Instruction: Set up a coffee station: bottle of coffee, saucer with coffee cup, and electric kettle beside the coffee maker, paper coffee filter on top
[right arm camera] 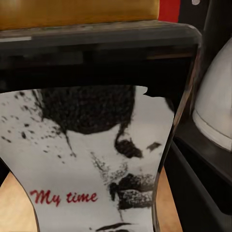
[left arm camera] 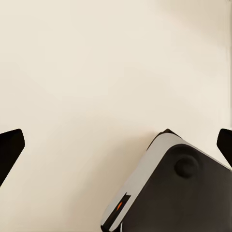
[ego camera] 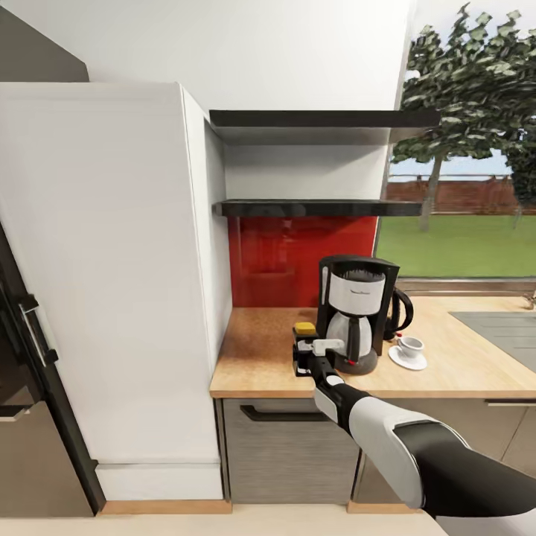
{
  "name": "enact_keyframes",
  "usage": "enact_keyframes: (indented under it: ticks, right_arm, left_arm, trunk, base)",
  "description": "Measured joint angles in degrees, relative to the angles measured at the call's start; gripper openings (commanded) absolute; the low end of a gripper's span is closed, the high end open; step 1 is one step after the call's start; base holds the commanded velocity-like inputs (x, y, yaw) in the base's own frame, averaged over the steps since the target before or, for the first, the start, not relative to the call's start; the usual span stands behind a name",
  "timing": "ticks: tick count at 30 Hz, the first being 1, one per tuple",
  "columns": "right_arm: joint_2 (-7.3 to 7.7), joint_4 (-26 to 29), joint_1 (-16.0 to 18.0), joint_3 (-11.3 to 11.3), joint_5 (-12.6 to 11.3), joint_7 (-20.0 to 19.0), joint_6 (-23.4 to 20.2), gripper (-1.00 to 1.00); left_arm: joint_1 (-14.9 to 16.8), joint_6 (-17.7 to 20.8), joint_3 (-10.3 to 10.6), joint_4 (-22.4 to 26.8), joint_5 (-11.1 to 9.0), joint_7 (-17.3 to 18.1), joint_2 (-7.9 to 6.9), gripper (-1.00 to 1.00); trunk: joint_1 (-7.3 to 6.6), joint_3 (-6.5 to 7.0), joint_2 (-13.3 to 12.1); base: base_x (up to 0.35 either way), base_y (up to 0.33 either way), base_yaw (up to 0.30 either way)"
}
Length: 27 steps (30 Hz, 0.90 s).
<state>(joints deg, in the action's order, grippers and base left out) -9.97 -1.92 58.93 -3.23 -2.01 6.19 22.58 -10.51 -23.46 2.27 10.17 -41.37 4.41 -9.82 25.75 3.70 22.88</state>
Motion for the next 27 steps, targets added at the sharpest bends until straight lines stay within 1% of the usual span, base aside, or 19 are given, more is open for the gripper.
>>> enact_keyframes:
  ticks: [9, 18, 27]
  right_arm:
    - [0.00, 0.0, 0.0, 0.0, 0.0, 0.0, 0.0, -1.00]
    - [0.00, 0.0, 0.0, 0.0, -0.2, 0.2, 0.0, -1.00]
    - [0.00, 0.0, 0.0, 0.1, -0.3, 0.8, 0.0, -1.00]
  left_arm:
    - [0.0, -0.1, 0.0, 0.0, 0.0, 0.0, 0.05, 1.00]
    - [0.0, -0.1, 0.0, 0.0, 0.0, 0.0, 0.06, 1.00]
    - [0.0, -0.2, 0.0, 0.0, -0.1, 0.0, 0.09, 1.00]
  trunk:
    - [0.01, 0.00, 0.0]
    - [0.00, 0.00, 0.0]
    - [0.01, 0.00, 0.0]
  base:
    - [0.024, 0.000, 0.000]
    - [0.210, 0.000, 0.000]
    - [0.027, 0.000, 0.000]
